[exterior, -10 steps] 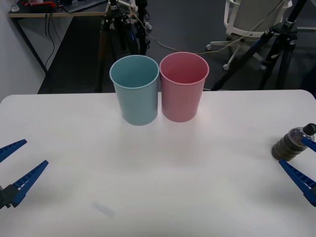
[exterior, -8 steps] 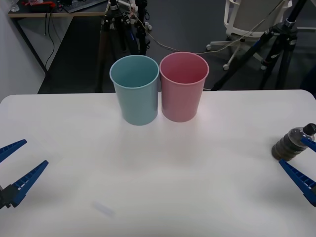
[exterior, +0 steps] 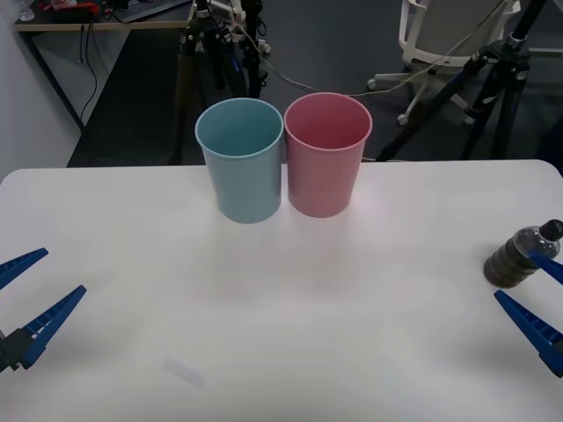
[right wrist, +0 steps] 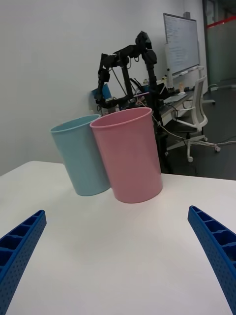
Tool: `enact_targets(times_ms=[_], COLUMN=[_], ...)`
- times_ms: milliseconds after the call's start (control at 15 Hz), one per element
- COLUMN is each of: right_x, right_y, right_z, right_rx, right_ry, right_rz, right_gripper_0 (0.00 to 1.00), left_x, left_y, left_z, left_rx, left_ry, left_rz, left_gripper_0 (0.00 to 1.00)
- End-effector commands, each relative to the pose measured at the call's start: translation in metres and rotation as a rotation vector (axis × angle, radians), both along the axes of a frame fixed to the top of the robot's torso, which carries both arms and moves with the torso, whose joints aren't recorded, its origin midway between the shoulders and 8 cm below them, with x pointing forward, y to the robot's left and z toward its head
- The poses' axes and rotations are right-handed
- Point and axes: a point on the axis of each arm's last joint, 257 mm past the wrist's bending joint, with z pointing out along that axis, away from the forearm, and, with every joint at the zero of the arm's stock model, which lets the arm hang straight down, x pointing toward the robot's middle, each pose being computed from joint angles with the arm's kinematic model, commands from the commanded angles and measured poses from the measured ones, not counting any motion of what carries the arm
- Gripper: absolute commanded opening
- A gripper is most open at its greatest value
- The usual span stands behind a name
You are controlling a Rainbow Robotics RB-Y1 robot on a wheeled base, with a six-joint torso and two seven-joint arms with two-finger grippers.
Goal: Grasp the object on the table and drop it into the matching bin: aluminum can to the light blue bin, PET bottle to the pink bin.
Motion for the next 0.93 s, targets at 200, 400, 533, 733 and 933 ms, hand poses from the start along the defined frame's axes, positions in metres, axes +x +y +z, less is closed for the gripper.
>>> enact_targets(times_ms=[200, 400, 533, 733, 933], right_x=[-0.016, -0.026, -0.032, -0.042, -0.052], right_y=[-0.027, -0.046, -0.058, -0.068, -0.071], right_z=[-0.013, -0.021, -0.031, -0.046, -0.064], right_rx=[0.000, -0.042, -0.072, -0.102, -0.113], right_ry=[0.007, 0.003, 0.011, 0.030, 0.074], right_rz=[-0.121, -0.232, -0.294, -0.359, -0.381], right_gripper_0=[1.00, 1.00, 1.00, 1.00, 1.00], left_x=[0.000, 0.000, 0.000, 0.000, 0.000], left_y=[0.000, 0.000, 0.000, 0.000, 0.000], left_z=[0.000, 0.000, 0.000, 0.000, 0.000], left_rx=[0.000, 0.000, 0.000, 0.000, 0.000], left_ry=[0.000, 0.000, 0.000, 0.000, 0.000], left_rz=[0.000, 0.000, 0.000, 0.000, 0.000], left_gripper_0=[1.00, 1.00, 1.00, 1.00, 1.00])
